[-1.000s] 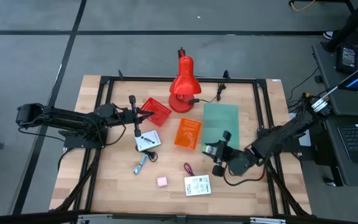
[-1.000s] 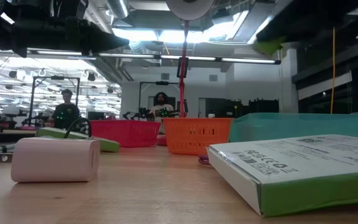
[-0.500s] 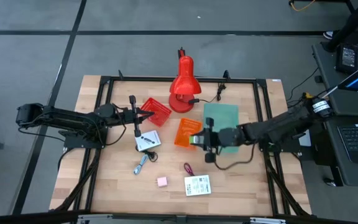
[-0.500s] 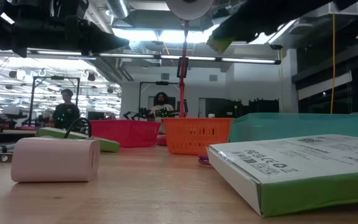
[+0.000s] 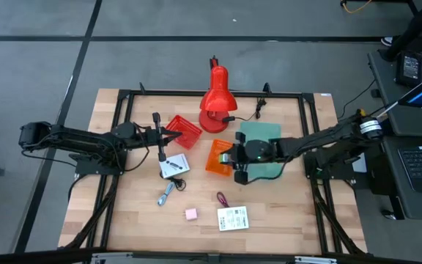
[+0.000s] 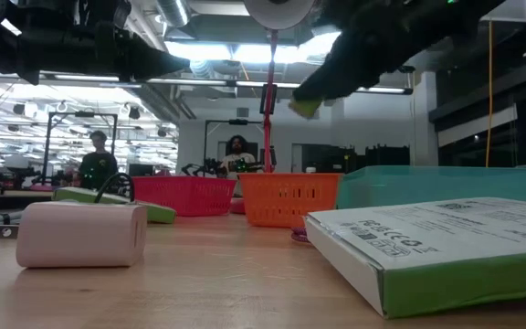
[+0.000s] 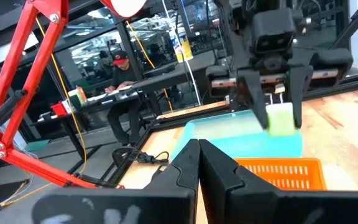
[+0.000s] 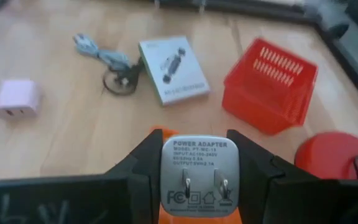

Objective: Pick and place items into bin
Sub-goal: Put the green charger adapter into the orange bin

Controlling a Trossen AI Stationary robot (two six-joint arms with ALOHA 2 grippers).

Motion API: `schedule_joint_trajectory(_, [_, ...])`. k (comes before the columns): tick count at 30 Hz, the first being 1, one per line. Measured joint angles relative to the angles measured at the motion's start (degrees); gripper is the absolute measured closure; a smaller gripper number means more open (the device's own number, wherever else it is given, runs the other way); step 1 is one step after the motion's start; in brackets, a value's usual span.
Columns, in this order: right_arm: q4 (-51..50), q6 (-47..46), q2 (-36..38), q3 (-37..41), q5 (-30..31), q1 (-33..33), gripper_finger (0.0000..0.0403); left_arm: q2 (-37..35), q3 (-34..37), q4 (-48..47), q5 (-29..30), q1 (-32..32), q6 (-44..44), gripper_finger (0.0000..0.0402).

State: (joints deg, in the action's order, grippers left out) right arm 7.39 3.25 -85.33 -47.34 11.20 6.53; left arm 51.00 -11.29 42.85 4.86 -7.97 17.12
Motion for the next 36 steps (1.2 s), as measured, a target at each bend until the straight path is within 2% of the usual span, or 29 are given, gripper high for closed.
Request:
schedule_joint_trajectory(11, [-14.3,-1.2,-10.7,-12.1,0.1,-2.9,0.028,0.0,0.0,-1.1,0.0,0.0,0.0,0.0398])
schedule_joint_trajectory(27, [-16.3,-3.0,-18.0,-12.8,-1.3,-3.7,0.0279,0.0,0.0,-3.0,0.0,0.0,-1.6,0.0398])
schedule_joint_trajectory(36, [-15.5,-3.3,-18.5,-12.8,-1.3,-3.7,0.0236,0.0,0.0,-3.2,0.0,0.0,-1.6,0.0398])
